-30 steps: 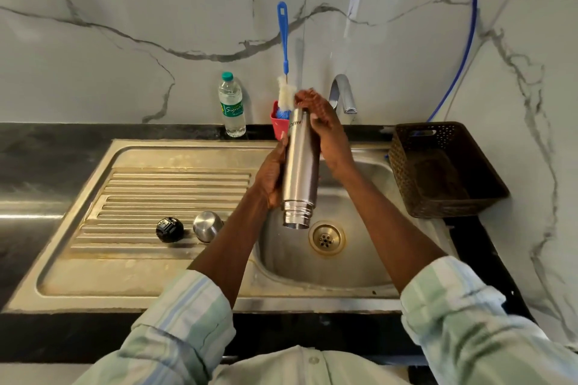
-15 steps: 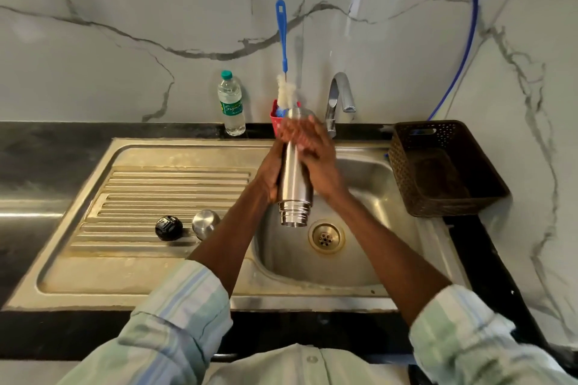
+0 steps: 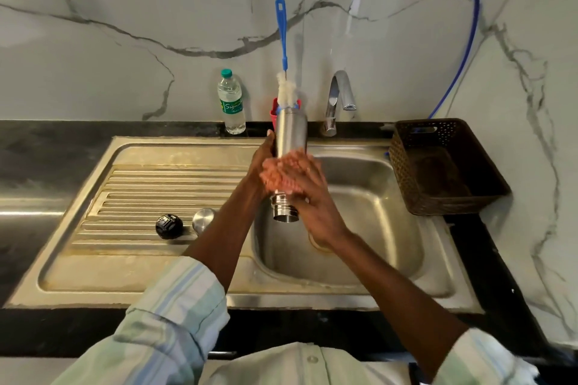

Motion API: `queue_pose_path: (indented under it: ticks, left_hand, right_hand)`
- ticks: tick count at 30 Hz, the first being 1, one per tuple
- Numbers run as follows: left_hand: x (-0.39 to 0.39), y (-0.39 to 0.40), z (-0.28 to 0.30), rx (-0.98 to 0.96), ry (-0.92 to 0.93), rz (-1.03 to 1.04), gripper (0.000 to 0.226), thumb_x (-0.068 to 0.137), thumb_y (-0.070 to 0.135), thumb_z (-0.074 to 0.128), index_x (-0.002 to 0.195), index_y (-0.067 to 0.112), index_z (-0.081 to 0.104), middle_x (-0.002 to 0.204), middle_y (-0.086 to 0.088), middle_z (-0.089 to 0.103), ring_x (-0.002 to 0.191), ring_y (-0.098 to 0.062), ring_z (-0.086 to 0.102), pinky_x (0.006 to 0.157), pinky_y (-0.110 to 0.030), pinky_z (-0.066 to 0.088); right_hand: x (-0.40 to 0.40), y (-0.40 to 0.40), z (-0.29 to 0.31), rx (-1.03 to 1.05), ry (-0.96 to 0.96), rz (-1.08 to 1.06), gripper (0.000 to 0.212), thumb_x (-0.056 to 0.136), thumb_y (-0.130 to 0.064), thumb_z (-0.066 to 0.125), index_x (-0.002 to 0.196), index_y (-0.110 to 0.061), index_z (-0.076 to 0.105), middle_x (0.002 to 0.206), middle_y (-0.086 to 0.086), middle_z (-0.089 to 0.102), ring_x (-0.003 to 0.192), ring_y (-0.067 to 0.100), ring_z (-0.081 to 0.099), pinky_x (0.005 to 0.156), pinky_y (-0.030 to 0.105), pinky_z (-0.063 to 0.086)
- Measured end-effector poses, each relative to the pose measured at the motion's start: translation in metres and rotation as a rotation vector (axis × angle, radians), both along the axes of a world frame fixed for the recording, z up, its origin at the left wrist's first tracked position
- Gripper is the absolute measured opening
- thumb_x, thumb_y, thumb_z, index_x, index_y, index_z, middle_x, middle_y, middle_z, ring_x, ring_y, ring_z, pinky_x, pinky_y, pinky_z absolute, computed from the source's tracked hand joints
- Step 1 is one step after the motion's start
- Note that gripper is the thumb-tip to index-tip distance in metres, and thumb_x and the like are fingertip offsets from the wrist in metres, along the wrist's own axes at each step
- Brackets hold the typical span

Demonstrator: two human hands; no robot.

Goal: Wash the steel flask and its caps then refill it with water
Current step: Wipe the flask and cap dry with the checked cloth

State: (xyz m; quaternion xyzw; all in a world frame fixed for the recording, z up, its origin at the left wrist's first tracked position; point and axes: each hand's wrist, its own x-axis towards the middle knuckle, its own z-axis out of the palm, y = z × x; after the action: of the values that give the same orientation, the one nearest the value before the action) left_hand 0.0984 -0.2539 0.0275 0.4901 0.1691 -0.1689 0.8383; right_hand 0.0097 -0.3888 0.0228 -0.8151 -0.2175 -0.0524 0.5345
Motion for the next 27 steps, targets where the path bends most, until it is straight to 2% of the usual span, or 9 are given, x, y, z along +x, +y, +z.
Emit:
queue_pose_path:
  ticks: [4, 7, 11, 15, 18, 20, 22, 24, 27]
  left_hand:
    - [-0.006, -0.014, -0.007, -0.018, -0.036, -0.061, 0.049, 0.096, 0.047, 0.057, 0.124, 0.007, 0.060, 0.105, -0.016, 0.067, 0.087, -0.027, 0.069, 0.082, -0.041, 0.057]
    - [-0.012, -0.026, 0.000, -0.105, -0.083, -0.044, 0.054, 0.094, 0.048, 0.058, 0.129, 0.007, 0.059, 0.114, -0.019, 0.069, 0.097, -0.028, 0.070, 0.088, -0.044, 0.057]
    - [-0.008, -0.022, 0.001, -0.107, -0.095, -0.030, 0.067, 0.090, 0.060, 0.057, 0.132, 0.008, 0.058, 0.119, -0.020, 0.067, 0.105, -0.032, 0.067, 0.091, -0.042, 0.057]
    - [0.002, 0.000, -0.002, -0.069, -0.034, 0.036, 0.071, 0.095, 0.062, 0.049, 0.135, 0.004, 0.048, 0.103, -0.018, 0.065, 0.084, -0.025, 0.067, 0.070, -0.035, 0.058]
    - [0.001, -0.004, 0.001, 0.026, -0.031, -0.039, 0.069, 0.086, 0.056, 0.065, 0.129, 0.002, 0.053, 0.109, -0.021, 0.065, 0.087, -0.024, 0.068, 0.075, -0.033, 0.057]
    - [-0.006, -0.013, 0.004, -0.089, -0.036, -0.162, 0.058, 0.080, 0.043, 0.079, 0.116, 0.002, 0.059, 0.095, -0.014, 0.068, 0.077, -0.018, 0.067, 0.072, -0.024, 0.055]
    - [-0.010, -0.021, 0.002, -0.148, -0.028, -0.205, 0.048, 0.088, 0.046, 0.066, 0.114, 0.006, 0.061, 0.090, -0.010, 0.069, 0.073, -0.018, 0.067, 0.070, -0.026, 0.057]
    - [-0.016, -0.028, 0.003, -0.158, -0.070, -0.198, 0.062, 0.092, 0.056, 0.058, 0.128, 0.006, 0.057, 0.098, -0.014, 0.069, 0.081, -0.024, 0.068, 0.076, -0.034, 0.059]
    - [-0.012, -0.032, 0.008, -0.115, -0.101, -0.112, 0.064, 0.092, 0.060, 0.057, 0.131, 0.010, 0.056, 0.100, -0.013, 0.070, 0.084, -0.025, 0.069, 0.076, -0.037, 0.059]
  right_hand:
    - [0.085, -0.006, 0.031, -0.070, 0.047, -0.240, 0.048, 0.096, -0.015, 0.053, 0.141, -0.032, 0.046, 0.153, -0.006, 0.032, 0.143, 0.018, 0.027, 0.117, 0.042, 0.029]
    - [0.109, -0.011, 0.050, 0.129, 0.182, -0.183, 0.043, 0.098, -0.018, 0.050, 0.140, -0.025, 0.048, 0.136, -0.003, 0.052, 0.118, 0.013, 0.055, 0.097, 0.033, 0.045]
    - [0.064, -0.006, 0.038, 0.075, 0.163, -0.101, 0.058, 0.096, -0.012, 0.052, 0.138, -0.051, 0.041, 0.152, -0.014, 0.029, 0.139, 0.017, 0.035, 0.111, 0.049, 0.038]
    - [-0.019, -0.007, -0.015, -0.061, -0.002, 0.012, 0.058, 0.091, -0.017, 0.056, 0.144, -0.034, 0.041, 0.159, -0.014, 0.017, 0.150, 0.017, 0.006, 0.120, 0.055, 0.013]
    - [-0.014, -0.005, -0.014, -0.065, -0.023, 0.017, 0.057, 0.090, -0.014, 0.056, 0.143, -0.029, 0.044, 0.161, -0.012, 0.014, 0.151, 0.017, -0.002, 0.121, 0.044, 0.011]
    - [0.021, -0.001, 0.013, -0.014, 0.058, -0.100, 0.058, 0.090, -0.001, 0.053, 0.139, -0.032, 0.049, 0.156, -0.016, 0.019, 0.148, 0.008, 0.008, 0.117, 0.028, 0.020]
    - [0.060, -0.007, 0.045, 0.141, 0.182, -0.194, 0.045, 0.096, -0.005, 0.049, 0.136, -0.025, 0.050, 0.138, -0.013, 0.043, 0.124, -0.009, 0.042, 0.105, 0.022, 0.042]
    - [0.086, -0.014, 0.061, 0.201, 0.244, -0.228, 0.036, 0.101, -0.018, 0.047, 0.137, -0.018, 0.046, 0.118, -0.007, 0.056, 0.092, -0.010, 0.058, 0.079, 0.013, 0.048]
    - [0.076, -0.009, 0.062, 0.207, 0.200, -0.223, 0.040, 0.101, -0.018, 0.048, 0.141, -0.024, 0.042, 0.125, -0.002, 0.055, 0.099, -0.001, 0.058, 0.079, 0.013, 0.048]
